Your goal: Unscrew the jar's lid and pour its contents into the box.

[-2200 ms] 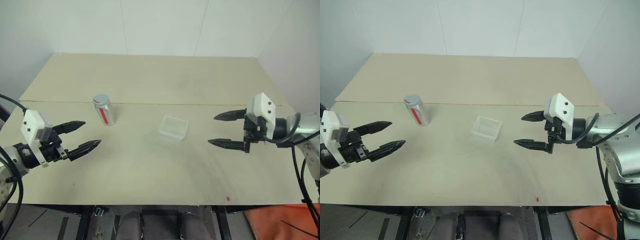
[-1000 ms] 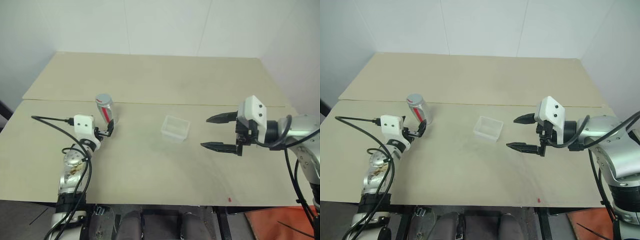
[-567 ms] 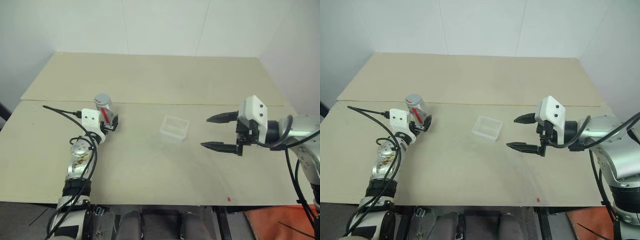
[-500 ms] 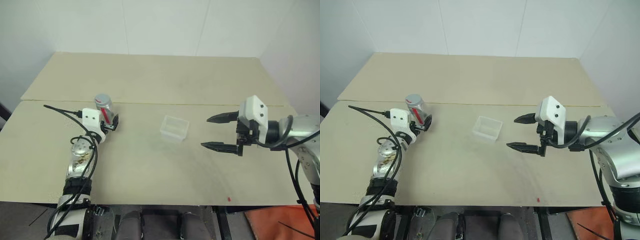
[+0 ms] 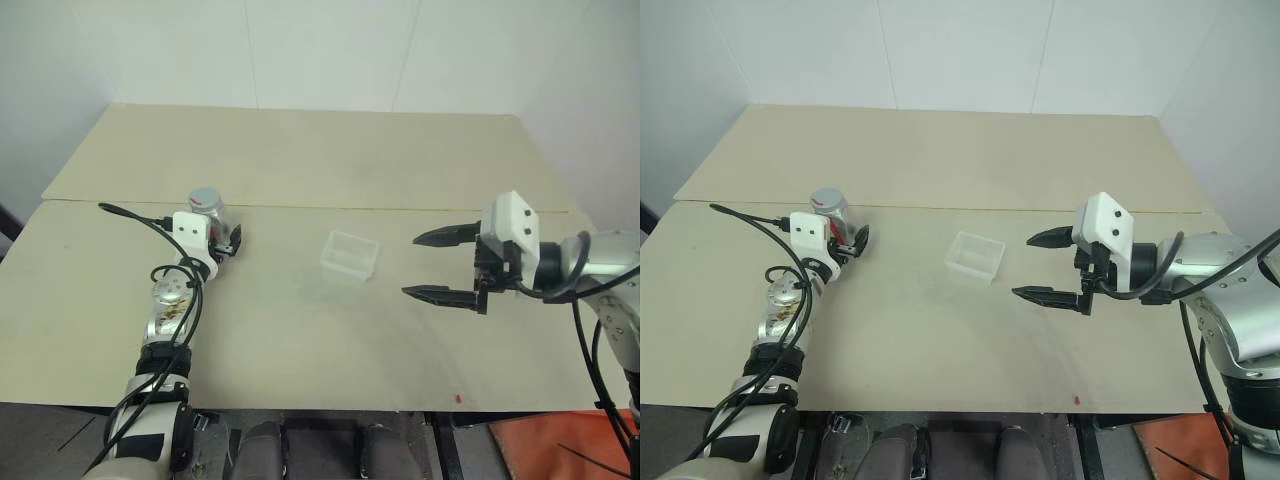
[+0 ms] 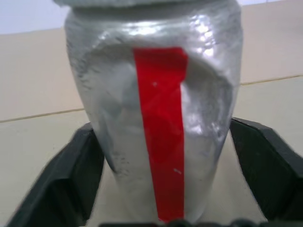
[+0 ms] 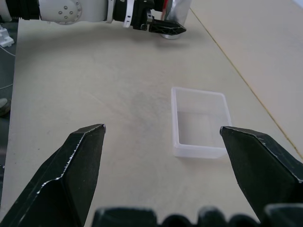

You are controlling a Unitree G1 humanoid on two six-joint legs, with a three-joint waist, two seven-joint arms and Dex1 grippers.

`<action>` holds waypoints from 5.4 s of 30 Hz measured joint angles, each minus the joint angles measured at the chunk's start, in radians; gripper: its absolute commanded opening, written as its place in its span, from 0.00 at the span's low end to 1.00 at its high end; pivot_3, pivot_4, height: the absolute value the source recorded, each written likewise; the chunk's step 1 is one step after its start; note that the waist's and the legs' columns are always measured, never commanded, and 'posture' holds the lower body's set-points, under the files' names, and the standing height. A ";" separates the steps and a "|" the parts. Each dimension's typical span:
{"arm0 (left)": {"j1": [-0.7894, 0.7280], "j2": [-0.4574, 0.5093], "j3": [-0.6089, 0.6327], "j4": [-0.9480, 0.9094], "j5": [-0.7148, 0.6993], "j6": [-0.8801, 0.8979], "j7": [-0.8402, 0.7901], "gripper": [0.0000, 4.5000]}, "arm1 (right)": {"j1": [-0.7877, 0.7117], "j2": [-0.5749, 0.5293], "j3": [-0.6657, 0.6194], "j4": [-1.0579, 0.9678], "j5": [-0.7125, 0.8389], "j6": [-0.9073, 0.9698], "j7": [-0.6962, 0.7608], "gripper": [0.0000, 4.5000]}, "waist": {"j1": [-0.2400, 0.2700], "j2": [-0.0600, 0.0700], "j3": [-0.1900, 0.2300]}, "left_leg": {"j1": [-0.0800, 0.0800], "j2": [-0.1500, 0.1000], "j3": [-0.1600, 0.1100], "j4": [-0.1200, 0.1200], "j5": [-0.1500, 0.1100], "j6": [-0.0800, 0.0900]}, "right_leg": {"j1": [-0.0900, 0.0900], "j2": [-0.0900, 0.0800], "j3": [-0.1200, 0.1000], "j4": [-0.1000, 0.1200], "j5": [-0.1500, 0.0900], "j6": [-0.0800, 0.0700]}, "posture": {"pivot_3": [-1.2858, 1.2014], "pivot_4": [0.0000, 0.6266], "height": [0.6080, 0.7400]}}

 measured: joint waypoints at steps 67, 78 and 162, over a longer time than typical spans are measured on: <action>0.041 0.334 -0.163 -0.661 -0.498 0.547 -1.033 0.62 | -0.532 0.607 0.285 0.221 0.064 0.176 -0.159 0.62 | -0.025 0.001 0.001 | -0.007 0.001 0.001 0.000 0.001 -0.001 | -0.004 0.002 -0.003 0.003 0.000 0.000 | 0.52 0.24 1.00; 0.015 0.361 -0.195 -0.687 -0.513 0.575 -1.196 0.62 | -0.607 0.604 0.311 0.404 0.080 0.055 0.210 0.62 | -0.026 0.001 0.001 | -0.007 0.001 0.002 0.000 0.001 -0.001 | -0.004 0.003 -0.002 0.004 0.000 0.000 | 0.52 0.24 1.00; 0.098 0.309 -0.195 -0.758 -0.529 0.515 -1.100 0.62 | -0.523 0.556 0.288 0.294 0.089 0.069 0.205 0.61 | -0.027 0.002 0.001 | -0.007 0.002 0.002 0.000 0.001 -0.001 | -0.007 0.003 0.000 0.002 0.000 0.000 | 0.52 0.24 1.00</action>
